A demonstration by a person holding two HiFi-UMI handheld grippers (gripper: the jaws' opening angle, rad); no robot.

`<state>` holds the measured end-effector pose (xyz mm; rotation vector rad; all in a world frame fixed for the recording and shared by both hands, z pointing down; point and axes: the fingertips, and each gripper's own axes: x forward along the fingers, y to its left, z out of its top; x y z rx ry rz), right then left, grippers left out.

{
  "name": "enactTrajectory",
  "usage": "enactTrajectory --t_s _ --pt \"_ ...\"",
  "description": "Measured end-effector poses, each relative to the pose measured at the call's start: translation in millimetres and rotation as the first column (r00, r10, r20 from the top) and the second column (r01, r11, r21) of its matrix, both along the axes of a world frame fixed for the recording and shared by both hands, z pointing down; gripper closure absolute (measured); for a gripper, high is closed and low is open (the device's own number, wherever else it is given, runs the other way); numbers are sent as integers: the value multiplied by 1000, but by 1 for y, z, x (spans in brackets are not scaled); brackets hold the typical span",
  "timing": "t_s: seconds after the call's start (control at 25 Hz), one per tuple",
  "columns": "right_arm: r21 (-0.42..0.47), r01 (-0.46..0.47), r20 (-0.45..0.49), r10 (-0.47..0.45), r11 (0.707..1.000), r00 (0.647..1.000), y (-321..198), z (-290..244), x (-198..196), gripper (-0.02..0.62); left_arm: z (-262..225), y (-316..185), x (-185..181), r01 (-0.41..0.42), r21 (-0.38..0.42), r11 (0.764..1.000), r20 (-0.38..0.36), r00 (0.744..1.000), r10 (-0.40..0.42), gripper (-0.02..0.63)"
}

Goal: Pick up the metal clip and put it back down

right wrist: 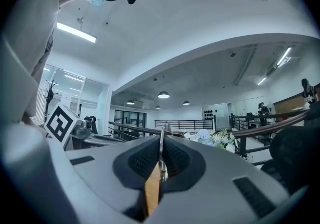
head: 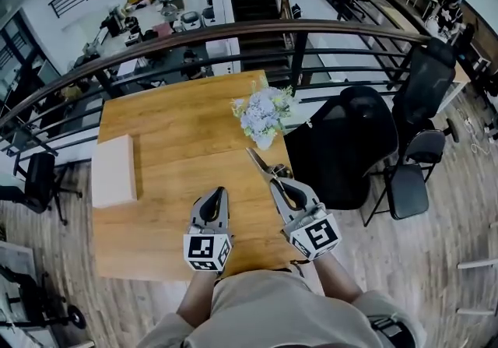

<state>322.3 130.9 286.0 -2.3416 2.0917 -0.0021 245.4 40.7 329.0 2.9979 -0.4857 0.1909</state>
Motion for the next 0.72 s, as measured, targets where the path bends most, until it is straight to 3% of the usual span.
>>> enactTrajectory --t_s 0.44,0.72 --pt "14 151 19 -151 988 988 0 9 -20 566 9 13 -34 151 15 988 33 988 -151 581" --pt "23 326 53 -326 945 944 -29 14 -69 566 13 2 -98 329 10 944 49 943 -329 581"
